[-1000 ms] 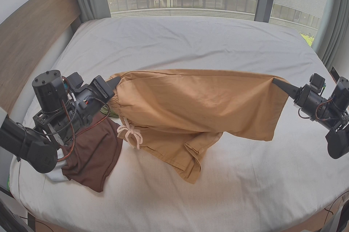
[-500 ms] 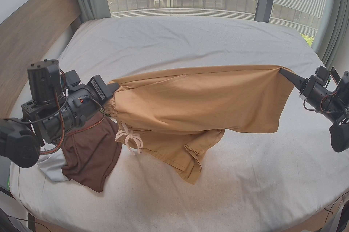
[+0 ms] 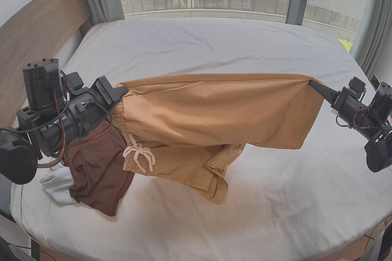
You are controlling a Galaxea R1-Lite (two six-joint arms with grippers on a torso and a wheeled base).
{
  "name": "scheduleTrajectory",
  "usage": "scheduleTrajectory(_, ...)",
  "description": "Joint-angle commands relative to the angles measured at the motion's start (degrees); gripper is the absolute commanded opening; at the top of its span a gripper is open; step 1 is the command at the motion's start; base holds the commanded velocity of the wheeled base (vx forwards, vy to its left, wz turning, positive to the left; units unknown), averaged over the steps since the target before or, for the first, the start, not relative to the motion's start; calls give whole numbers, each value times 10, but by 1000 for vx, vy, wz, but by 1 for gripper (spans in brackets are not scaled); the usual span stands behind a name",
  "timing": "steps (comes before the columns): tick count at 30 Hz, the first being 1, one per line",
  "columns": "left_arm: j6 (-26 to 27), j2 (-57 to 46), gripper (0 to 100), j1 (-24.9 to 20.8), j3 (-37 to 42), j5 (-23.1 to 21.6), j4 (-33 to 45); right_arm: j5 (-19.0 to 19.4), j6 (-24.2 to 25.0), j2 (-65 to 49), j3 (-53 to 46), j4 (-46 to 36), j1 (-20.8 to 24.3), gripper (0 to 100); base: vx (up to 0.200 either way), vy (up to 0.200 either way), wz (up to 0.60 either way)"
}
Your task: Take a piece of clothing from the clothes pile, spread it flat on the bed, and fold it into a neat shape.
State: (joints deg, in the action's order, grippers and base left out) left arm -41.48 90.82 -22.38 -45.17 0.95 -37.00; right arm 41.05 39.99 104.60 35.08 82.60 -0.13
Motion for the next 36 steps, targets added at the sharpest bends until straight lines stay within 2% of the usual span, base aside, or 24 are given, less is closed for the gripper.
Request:
scheduleTrajectory(1, -15, 21, 0, 0, 1, -2, -11, 1, -1, 5, -3, 0, 1, 0, 0, 0, 0)
scheduleTrajectory(5, -42, 38, 0, 0, 0, -2, -48, 0, -3, 8, -5, -1, 7, 0, 0, 0, 0)
scheduleTrajectory(13, -58, 104, 0, 3, -2, -1, -142, -13, -3, 66, 42, -8, 13, 0, 0, 0, 0)
scheduleTrajectory(29, -60, 185, 0, 9, -41, 1, -186, -17, 0, 140, 117, -10, 15, 0, 0, 0, 0)
scheduleTrajectory(36, -59, 245, 0, 23, -91, 5, -224, -18, 1, 172, 167, -36, 14, 0, 0, 0, 0)
